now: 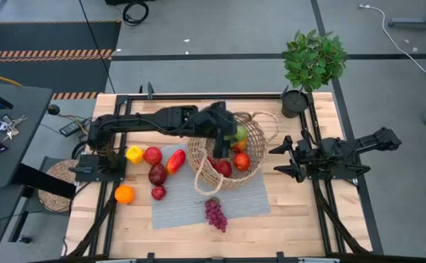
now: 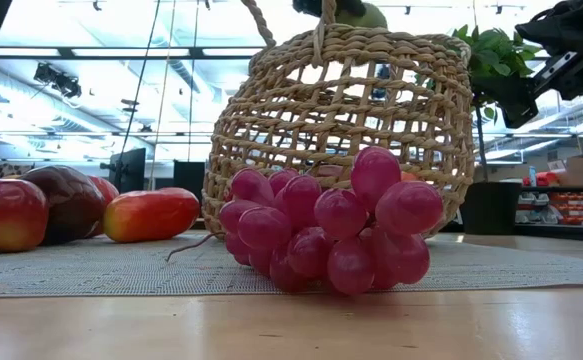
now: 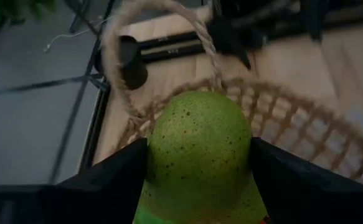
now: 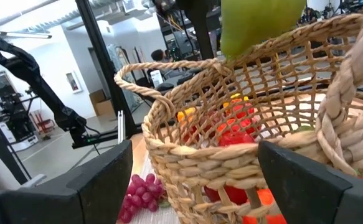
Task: Build produce basket
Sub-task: Put the pear into the brown basket
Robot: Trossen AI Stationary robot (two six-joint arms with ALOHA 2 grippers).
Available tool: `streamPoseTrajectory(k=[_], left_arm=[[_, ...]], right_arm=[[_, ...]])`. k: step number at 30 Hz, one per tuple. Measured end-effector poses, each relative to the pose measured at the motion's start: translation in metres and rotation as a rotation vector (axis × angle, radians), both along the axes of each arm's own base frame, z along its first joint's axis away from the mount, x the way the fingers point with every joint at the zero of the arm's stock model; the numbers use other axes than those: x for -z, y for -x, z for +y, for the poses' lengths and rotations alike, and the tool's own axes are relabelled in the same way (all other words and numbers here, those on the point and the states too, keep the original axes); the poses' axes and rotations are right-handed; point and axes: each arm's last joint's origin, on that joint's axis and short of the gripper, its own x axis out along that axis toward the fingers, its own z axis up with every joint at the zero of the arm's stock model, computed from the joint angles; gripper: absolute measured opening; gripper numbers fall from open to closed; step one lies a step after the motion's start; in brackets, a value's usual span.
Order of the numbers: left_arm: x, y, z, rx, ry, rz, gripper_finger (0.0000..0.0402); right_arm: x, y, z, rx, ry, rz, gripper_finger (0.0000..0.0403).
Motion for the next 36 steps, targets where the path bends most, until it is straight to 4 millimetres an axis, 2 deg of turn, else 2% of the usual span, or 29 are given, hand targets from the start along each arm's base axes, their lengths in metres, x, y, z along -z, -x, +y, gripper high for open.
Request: streamPoseTrajectory(k=[5, 8, 15, 22, 36], left_arm=[[0.024, -0.014, -0.009, 0.077, -0.127, 0.112, 0.0272], [0.034, -0.02, -0.011, 0.059, -0.213, 0.156, 0.0272], [0.051, -0.031, -0.014, 0.031, -0.456, 0.261, 0.0272], [0.066, -0.041, -0.016, 0.078, -0.584, 0.337, 0.0272], [0.1, -0.048, -0.016, 0.405, -0.805, 0.614, 0.0272]], right_arm=[[0.0, 0.0, 0.0, 0.0, -0.001, -0.004, 0.0348], [0.0, 0.0, 0.0, 0.0, -0.001, -0.003, 0.0348], [-0.001, 0.0, 0.0, 0.0, -0.002, -0.007, 0.0348], [-0.001, 0.0, 0.0, 0.0, -0.002, -0.008, 0.0348], [-0.001, -0.001, 0.0, 0.0, -0.001, -0.005, 0.0348]])
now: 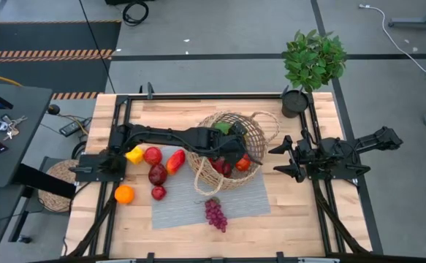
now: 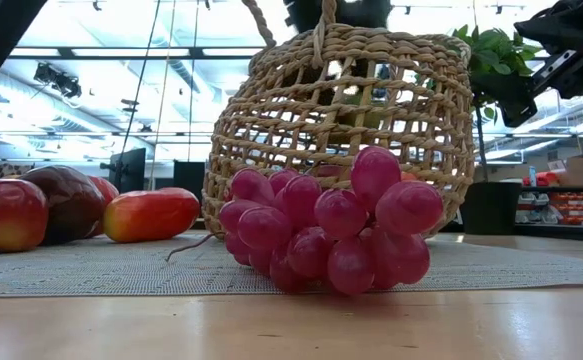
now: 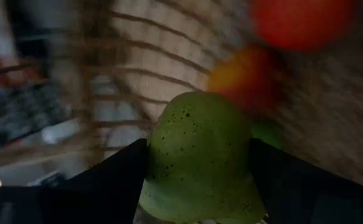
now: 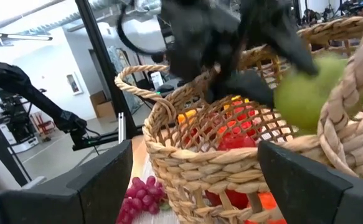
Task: Build produce basket
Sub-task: Put the pear into the brown basket
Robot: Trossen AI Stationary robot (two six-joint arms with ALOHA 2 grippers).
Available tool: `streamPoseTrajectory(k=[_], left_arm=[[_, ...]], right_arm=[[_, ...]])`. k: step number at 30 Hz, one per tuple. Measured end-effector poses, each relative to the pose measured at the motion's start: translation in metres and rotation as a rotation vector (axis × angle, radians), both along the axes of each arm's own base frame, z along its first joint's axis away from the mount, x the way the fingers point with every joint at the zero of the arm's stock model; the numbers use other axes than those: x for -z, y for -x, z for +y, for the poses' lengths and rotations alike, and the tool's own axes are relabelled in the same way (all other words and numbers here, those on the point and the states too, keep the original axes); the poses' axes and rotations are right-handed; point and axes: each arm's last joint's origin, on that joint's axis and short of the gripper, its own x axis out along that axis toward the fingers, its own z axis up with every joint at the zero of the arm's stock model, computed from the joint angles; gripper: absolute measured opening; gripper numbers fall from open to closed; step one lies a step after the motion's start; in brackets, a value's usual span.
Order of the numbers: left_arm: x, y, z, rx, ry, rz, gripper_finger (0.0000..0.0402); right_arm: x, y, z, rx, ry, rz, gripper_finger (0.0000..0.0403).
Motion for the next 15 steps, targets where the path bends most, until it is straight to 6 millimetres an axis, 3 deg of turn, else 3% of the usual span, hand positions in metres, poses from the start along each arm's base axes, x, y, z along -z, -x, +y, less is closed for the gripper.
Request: streamPoseTrajectory(k=[5, 15], left_arm=[[0.016, 0.006, 0.0, 0.065, -0.002, 0.176, 0.0272], [0.033, 0.003, 0.003, 0.073, 0.07, 0.234, 0.0273]], right_arm=[[-0.001, 0.0, 0.0, 0.0, -0.001, -0.006, 0.0348], [-0.001, 0.0, 0.0, 0.0, -0.001, -0.006, 0.0348]])
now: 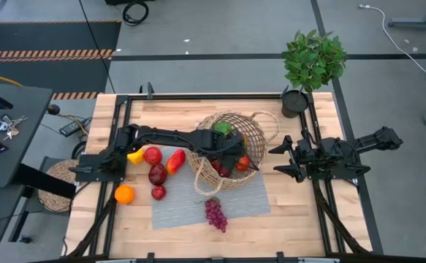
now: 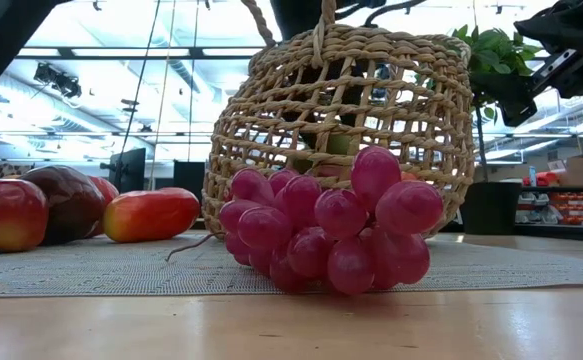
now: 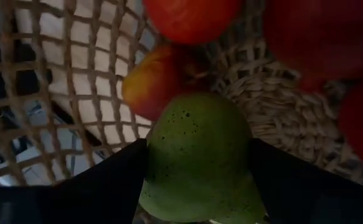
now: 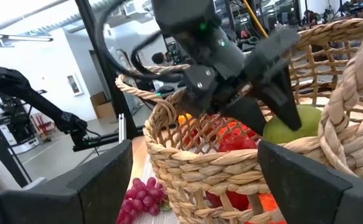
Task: Build produce basket
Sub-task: Put the pear into the brown basket, then put the mango into the brown basket
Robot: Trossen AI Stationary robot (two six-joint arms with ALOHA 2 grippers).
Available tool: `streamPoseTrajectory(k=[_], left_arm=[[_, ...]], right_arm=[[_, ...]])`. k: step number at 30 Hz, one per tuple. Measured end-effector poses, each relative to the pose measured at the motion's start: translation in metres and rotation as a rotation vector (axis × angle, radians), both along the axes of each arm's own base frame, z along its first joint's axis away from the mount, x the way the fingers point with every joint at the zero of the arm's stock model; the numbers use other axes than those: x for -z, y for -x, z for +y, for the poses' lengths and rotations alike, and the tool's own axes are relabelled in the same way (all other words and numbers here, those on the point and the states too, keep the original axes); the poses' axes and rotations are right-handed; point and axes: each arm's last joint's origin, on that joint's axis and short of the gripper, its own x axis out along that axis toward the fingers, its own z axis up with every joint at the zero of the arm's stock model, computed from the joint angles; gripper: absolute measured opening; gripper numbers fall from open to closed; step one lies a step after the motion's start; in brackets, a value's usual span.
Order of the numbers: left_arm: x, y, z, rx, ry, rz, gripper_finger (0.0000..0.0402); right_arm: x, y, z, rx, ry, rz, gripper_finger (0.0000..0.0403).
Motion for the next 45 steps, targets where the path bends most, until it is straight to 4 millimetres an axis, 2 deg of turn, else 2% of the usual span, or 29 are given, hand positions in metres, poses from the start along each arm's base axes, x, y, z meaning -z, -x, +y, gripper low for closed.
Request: streamPoseTrajectory(k=[7, 12, 14, 17, 28, 33, 38, 45], left_arm=[[-0.001, 0.001, 0.003, -0.038, 0.008, -0.017, 0.0316], [-0.003, 0.0, -0.007, -0.095, -0.041, -0.065, 0.035], [-0.01, 0.002, -0.012, -0.117, -0.045, -0.106, 0.0352], [-0.034, 0.008, -0.019, -0.143, -0.016, -0.208, 0.0345], [-0.117, 0.052, -0.039, -0.223, 0.021, -0.51, 0.0307], [-0.144, 0.075, -0.044, -0.288, 0.068, -0.623, 0.03], [-0.15, 0.1, -0.041, -0.429, 0.104, -0.595, 0.0299], [-0.143, 0.133, -0.016, -0.79, 0.134, -0.519, 0.0299]], right_arm=[[0.0, 0.0, 0.0, 0.0, 0.0, 0.0, 0.0348], [0.0, 0.0, 0.0, 0.0, 0.0, 0.0, 0.0348], [0.0, 0.0, 0.0, 0.0, 0.0, 0.0, 0.0348], [0.0, 0.0, 0.0, 0.0, 0.0, 0.0, 0.0348], [0.0, 0.0, 0.0, 0.0, 0.0, 0.001, 0.0348], [0.0, 0.0, 0.0, 0.0, 0.0, 0.001, 0.0348], [0.0, 0.0, 0.0, 0.0, 0.0, 0.001, 0.0348], [0.0, 0.0, 0.0, 0.0, 0.0, 0.0, 0.0348]])
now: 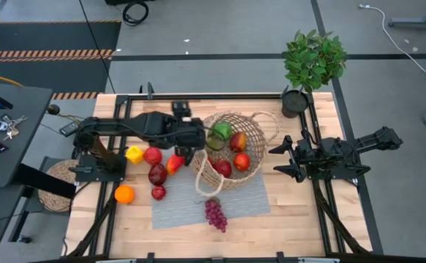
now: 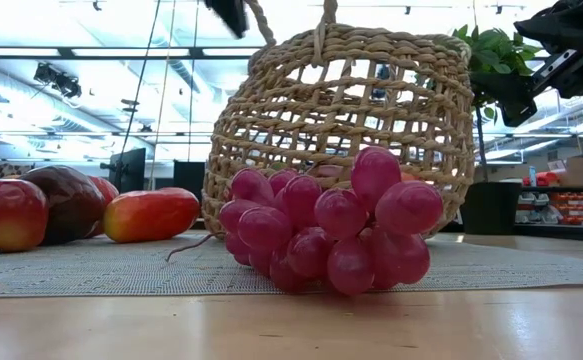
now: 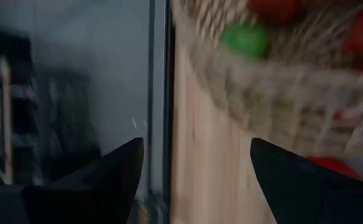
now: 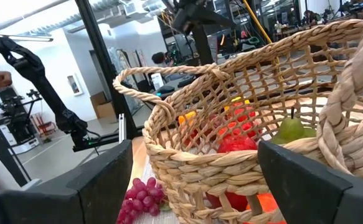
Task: Build produce basket
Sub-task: Put the mango into the brown basket
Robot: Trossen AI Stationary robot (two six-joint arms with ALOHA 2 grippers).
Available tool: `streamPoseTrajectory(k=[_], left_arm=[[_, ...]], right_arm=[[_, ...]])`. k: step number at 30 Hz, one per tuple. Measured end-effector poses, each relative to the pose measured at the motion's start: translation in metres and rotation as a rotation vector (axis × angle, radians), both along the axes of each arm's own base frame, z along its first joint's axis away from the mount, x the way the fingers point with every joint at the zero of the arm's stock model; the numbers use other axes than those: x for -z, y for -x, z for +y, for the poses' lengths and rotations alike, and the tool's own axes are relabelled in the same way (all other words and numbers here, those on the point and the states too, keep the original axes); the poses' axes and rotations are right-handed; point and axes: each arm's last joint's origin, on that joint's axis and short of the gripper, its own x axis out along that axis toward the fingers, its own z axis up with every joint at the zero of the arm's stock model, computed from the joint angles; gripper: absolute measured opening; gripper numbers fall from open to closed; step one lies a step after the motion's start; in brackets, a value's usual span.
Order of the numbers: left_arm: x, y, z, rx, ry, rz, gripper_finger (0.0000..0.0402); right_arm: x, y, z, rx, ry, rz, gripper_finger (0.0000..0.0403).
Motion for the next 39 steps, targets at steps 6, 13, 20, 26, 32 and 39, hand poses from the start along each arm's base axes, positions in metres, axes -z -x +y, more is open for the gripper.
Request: streamPoseTrajectory(k=[6, 13, 20, 26, 32, 39], left_arm=[[0.006, 0.015, 0.008, -0.212, 0.095, -0.021, 0.0294], [0.043, 0.034, -0.004, -0.259, 0.164, 0.065, 0.0293], [0.075, 0.073, -0.015, -0.366, 0.218, -0.075, 0.0293], [0.108, 0.079, -0.019, -0.573, 0.391, -0.218, 0.0293], [0.154, 0.075, -0.022, -0.614, 0.487, -0.238, 0.0292], [0.189, 0.069, -0.02, -0.608, 0.652, -0.369, 0.0279]], right_arm=[[0.0, 0.0, 0.0, 0.0, 0.0, 0.0, 0.0348], [0.0, 0.0, 0.0, 0.0, 0.0, 0.0, 0.0348], [-0.001, 0.0, 0.0, -0.001, -0.002, -0.007, 0.0348], [-0.001, 0.0, 0.0, -0.001, -0.002, -0.01, 0.0348], [-0.002, 0.0, 0.0, 0.0, -0.005, -0.022, 0.0348], [-0.003, 0.0, 0.0, 0.0, -0.007, -0.027, 0.0348]])
